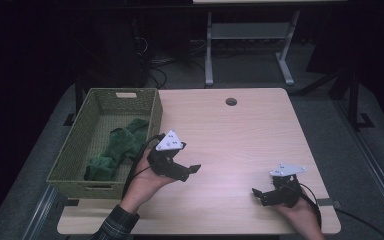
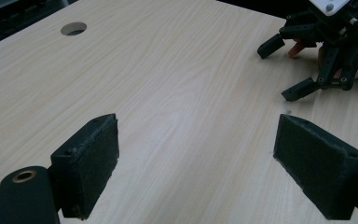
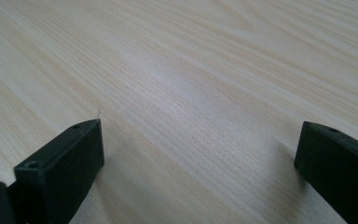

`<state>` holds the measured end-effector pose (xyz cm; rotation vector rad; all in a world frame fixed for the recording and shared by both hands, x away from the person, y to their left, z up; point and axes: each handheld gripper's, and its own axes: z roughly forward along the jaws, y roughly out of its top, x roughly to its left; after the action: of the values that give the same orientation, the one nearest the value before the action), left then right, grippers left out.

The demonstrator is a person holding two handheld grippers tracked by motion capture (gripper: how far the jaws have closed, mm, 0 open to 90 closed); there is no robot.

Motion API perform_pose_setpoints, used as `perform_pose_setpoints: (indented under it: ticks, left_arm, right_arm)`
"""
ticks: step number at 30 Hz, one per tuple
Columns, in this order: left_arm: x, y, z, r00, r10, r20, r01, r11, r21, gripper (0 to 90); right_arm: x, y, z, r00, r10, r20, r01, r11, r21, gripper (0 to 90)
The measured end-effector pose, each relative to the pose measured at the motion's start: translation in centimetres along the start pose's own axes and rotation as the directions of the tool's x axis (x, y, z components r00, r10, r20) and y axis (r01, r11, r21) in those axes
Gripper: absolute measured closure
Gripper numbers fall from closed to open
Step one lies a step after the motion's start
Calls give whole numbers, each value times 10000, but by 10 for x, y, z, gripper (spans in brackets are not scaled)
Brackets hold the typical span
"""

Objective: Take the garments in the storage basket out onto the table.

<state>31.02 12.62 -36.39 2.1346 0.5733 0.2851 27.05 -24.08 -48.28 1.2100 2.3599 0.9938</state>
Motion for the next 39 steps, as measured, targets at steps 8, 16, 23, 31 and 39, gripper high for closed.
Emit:
perform_pose_setpoints:
  ticks: [8,16,23,31,39]
  left_arm:
    - [12,4,-7,10000,40,-83,-38,9998,170,138]
    - [29,12,-18,9999,80,-142,-74,9993,374,138]
    - [40,14,-26,9997,31,-242,-22,9992,407,138]
    - [51,8,-38,9980,-146,-623,181,9982,563,138]
    - [61,4,-48,9958,-243,-885,304,9972,682,139]
  right_arm:
    - [0,0,0,10000,-4,-1,4,10000,1,12]
    - [0,0,0,10000,2,15,-2,10000,-16,11]
    - [0,0,0,10000,-3,11,3,10000,0,11]
    - [0,0,0,10000,-48,12,48,10000,-22,11]
    - [0,0,0,10000,-49,15,49,10000,-19,11]
